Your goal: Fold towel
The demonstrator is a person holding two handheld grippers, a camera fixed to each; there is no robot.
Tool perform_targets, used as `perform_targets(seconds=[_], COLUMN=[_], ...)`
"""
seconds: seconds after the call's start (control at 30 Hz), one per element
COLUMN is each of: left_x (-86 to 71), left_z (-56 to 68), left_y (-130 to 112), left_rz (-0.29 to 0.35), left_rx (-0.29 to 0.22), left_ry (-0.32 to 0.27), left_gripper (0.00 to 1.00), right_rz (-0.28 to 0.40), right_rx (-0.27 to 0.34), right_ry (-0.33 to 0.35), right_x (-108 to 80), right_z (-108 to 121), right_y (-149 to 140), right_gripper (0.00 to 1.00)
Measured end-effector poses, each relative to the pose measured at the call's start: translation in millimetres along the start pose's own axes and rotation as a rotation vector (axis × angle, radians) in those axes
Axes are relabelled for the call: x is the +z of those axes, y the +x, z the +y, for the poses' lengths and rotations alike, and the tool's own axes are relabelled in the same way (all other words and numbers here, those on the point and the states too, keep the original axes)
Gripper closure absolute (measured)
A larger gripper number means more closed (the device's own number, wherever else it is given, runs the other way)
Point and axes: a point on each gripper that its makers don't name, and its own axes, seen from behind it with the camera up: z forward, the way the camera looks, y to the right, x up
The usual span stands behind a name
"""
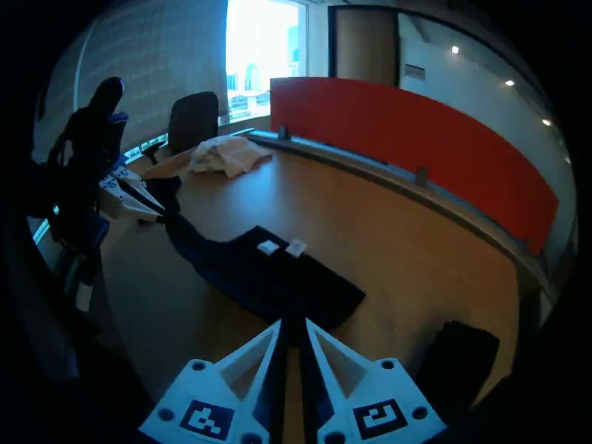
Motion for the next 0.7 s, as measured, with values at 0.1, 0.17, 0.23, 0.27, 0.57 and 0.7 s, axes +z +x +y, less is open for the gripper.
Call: perform_targets(seconds=[0.1,0.17,0.23,0.27,0.57,0.7], left_x=[2.4,4.9,8.7,11.0,44.4,59.3], left_z=[-1.5,-2.9,-5.1,-6.4,-24.7,-33.7], left_y=[0,2,4,6,17,19], left_rz=[0.001,0.003,0.006,0.009,0.014,0.011], left_rx=[-0.003,-0.006,-0.008,-0.009,-0.019,-0.034], left_ry=[0.002,0.002,0.004,0.005,0.020,0.028], left_gripper=[0.89,0.89,0.89,0.89,0.89,0.89], right_rz=[0.000,0.001,0.000,-0.001,-0.015,-0.024], right_rx=[-0.002,-0.005,-0.009,-0.011,-0.001,0.014], right_ry=[-0.001,-0.002,-0.005,-0.006,-0.023,-0.029], right_x=[1.5,3.7,7.3,9.6,37.2,50.2], right_z=[1,2,5,6,26,34], right_y=[1,2,3,4,6,6], right_gripper=[0.91,0.91,0.91,0.91,0.91,0.91])
